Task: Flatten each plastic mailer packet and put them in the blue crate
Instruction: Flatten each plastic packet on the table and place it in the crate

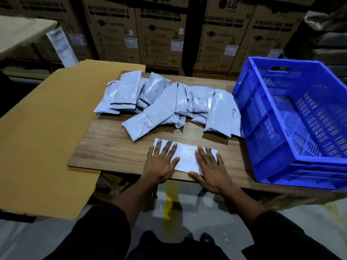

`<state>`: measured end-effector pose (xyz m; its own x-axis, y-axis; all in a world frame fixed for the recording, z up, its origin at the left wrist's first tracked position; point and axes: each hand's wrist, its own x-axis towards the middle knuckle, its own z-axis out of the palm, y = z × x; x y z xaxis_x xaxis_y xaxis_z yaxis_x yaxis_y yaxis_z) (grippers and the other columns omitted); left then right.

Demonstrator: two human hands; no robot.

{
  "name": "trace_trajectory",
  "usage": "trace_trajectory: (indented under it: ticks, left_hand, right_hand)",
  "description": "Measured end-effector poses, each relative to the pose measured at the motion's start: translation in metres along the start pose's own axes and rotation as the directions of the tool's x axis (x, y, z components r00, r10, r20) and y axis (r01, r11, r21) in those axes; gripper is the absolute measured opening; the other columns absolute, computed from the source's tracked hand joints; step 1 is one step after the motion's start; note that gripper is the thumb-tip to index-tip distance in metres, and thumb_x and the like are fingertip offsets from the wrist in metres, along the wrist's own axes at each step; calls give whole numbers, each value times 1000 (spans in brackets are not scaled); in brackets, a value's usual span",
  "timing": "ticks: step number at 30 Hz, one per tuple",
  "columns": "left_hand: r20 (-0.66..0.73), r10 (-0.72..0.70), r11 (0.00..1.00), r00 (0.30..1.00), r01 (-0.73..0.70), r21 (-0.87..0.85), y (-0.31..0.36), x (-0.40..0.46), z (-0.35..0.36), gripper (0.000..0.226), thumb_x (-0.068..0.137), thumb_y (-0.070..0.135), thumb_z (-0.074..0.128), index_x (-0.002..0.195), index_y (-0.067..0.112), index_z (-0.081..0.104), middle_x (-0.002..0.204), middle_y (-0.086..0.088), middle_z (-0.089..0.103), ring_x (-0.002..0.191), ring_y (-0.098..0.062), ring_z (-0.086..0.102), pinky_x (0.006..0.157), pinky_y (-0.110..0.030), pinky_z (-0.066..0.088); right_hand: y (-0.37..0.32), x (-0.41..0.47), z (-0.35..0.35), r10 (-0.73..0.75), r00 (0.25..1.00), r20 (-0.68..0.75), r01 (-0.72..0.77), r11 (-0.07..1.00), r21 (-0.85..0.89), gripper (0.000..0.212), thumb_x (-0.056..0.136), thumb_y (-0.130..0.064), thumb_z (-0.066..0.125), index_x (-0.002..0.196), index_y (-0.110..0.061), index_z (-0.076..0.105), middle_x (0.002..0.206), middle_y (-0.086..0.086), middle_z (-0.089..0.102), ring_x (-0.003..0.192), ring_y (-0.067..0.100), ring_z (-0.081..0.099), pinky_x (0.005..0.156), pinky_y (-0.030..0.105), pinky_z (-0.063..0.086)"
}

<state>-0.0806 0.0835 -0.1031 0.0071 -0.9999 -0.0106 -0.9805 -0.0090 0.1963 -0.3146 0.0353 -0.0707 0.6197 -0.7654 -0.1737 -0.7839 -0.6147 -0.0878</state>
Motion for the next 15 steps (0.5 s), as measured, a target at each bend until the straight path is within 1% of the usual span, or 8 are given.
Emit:
trace_trajectory:
  ticks: [2,4,5,7,10,12,14,15]
  left_hand:
    - [-20,-16,1000,1000,16,-4,-1,2,-2,86,93,68,-17,160,29,21,168,5,14,155,-33,7,121,-53,7]
    - [23,-31,1000,999,31,-4,2,4,-6,95,86,70,-26,161,30,14,169,6,7,155,-31,-1,121,-52,1]
    - [45,-40,999,998,41,-15,4,4,-8,97,82,72,-29,161,31,10,169,8,2,155,-29,-6,121,-51,-3]
    - [93,-63,995,994,70,-77,3,7,-14,96,80,76,-23,161,32,4,168,11,-7,154,-24,-15,121,-50,-9]
    - [136,-8,995,991,22,-98,2,4,-22,105,74,87,-16,160,29,-5,166,9,-18,152,-21,-23,121,-52,-13]
    - [69,93,995,993,-95,23,0,0,-23,100,83,86,2,161,23,1,168,1,-10,154,-24,-13,122,-56,-8]
    - [-3,208,964,978,-204,171,0,1,-21,75,96,57,40,159,19,24,167,-8,18,154,-30,13,122,-59,7]
    - [-44,236,954,971,-223,199,1,3,-22,65,95,40,52,155,20,35,162,-10,32,151,-32,26,120,-60,15]
  right_hand:
    - [2,-7,-2,-72,993,-93,73,997,-1,77,96,-69,27,156,-22,21,167,1,3,153,26,-3,119,58,10]
    - [0,-10,-2,-177,958,-224,172,984,-43,48,97,-54,46,132,-22,53,160,6,32,150,31,22,112,60,27]
    - [0,-10,-2,-213,938,-273,202,977,-70,32,96,-45,55,118,-22,60,154,7,41,146,33,30,109,60,34]
    - [-1,-7,-3,-218,924,-315,204,976,-77,13,94,-31,62,101,-21,63,146,9,51,141,35,40,104,59,41]
    - [-2,-3,-4,-212,914,-346,192,977,-92,11,93,-26,59,96,-17,65,138,9,58,135,34,47,102,56,44]
    - [-4,-2,-13,-200,910,-362,192,980,-60,15,93,-25,55,98,-15,65,134,9,60,130,33,53,100,50,47]
    - [-7,-2,-25,-205,901,-381,216,976,-15,17,95,-24,51,100,-14,64,132,8,60,122,30,58,95,40,47]
    - [-8,-4,-30,-219,893,-393,239,971,1,17,96,-24,51,103,-14,63,135,8,58,122,29,58,96,38,46]
